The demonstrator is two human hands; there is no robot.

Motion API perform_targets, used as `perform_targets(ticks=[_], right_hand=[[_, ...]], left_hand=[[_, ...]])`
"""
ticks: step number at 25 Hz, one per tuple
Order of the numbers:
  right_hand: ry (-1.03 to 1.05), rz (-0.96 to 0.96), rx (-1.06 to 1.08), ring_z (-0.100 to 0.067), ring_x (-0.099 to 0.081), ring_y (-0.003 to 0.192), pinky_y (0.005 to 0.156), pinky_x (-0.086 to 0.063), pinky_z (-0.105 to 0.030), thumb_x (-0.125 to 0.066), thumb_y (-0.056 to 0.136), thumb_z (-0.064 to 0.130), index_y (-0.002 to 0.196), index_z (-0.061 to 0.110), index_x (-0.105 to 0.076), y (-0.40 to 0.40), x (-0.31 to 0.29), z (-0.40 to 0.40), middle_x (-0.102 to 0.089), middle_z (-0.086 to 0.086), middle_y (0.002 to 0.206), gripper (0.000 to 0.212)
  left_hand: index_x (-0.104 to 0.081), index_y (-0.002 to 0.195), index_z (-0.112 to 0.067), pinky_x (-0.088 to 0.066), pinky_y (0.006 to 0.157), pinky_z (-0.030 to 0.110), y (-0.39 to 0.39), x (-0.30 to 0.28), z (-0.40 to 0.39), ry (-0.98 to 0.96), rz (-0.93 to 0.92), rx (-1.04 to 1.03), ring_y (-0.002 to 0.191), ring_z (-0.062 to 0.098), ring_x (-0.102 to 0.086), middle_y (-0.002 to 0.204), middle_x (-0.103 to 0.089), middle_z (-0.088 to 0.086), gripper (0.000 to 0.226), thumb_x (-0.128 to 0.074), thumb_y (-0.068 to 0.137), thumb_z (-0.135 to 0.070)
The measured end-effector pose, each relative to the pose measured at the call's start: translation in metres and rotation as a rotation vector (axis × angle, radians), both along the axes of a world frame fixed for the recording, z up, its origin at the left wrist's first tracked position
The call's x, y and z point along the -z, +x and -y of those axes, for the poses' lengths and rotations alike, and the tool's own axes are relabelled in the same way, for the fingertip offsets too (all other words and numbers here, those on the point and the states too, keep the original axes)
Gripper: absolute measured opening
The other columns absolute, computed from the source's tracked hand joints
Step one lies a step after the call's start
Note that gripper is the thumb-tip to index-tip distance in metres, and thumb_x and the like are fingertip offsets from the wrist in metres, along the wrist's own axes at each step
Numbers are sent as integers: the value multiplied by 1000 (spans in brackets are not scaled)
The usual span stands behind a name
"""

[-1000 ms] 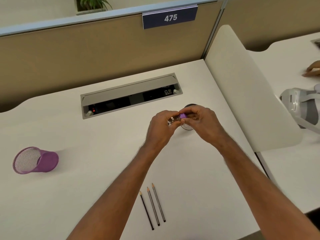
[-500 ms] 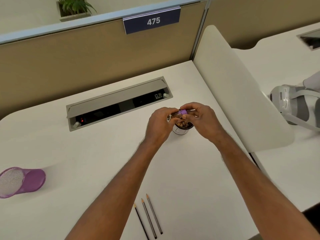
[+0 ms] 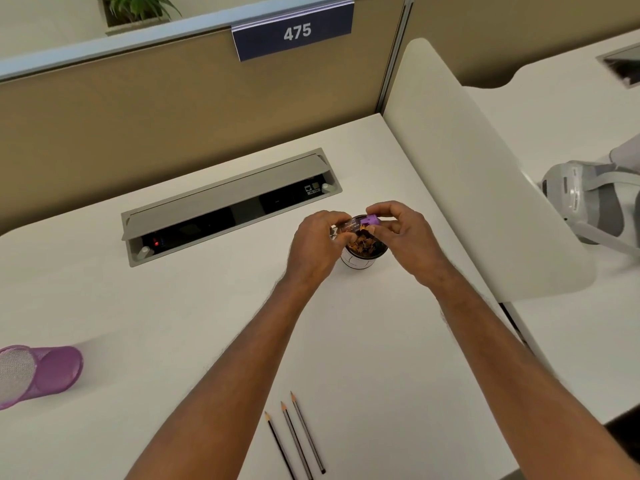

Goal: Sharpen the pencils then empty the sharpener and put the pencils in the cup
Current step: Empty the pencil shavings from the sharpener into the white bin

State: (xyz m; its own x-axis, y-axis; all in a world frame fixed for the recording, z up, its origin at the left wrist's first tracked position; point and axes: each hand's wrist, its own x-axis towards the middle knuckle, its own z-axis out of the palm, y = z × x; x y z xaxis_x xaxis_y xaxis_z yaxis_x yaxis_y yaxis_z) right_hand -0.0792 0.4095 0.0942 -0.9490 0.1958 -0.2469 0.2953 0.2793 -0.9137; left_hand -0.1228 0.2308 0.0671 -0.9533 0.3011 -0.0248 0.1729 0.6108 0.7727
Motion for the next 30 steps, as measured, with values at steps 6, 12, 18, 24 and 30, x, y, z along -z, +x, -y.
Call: perform_targets(ticks=[6,12,18,24,30], right_hand=[[374,-135,-92,-17,-67,104,92,-59,-27,-69,92,-2,117,16,-68,1,11,1,-65,-2,118,31],[726,-258,-200,-21,-63,101,83,-50,-27,-69,93,8,119,19,-69,7,18,2,-70,-1,113,28],[119,-78,65,-13,-73,91,85,-59,-25,-68,94,7,116,22,-75,7,16,3,-76,3,109,27],[-737,76,265,-23,-74,95,82,-59,-26,-63,97,2,116,9,-72,10,6,-5,-77,-10,108,22],[495,-244,-76,-15,-69,94,84,-58,-26,-70,91,1,117,17,-73,13,10,4,-68,2,112,30]], left_hand=[[-73,114,-22,-54,87,38,-1,2,1,-10,20,-13,96,15,-61,106,-71,-7,29,-80,86,-26],[-74,112,-21,-54,86,37,2,3,5,8,19,-14,93,14,-60,105,-72,-7,27,-80,86,-23],[-74,113,-23,-54,86,38,5,1,8,32,2,-26,93,12,-60,105,-71,-9,28,-81,86,-26],[-73,113,-24,-55,85,39,7,1,9,31,-7,-26,93,12,-60,103,-71,-11,27,-79,87,-27],[-73,113,-24,-55,86,38,9,0,8,50,-4,-30,94,13,-60,104,-71,-10,26,-79,87,-25]])
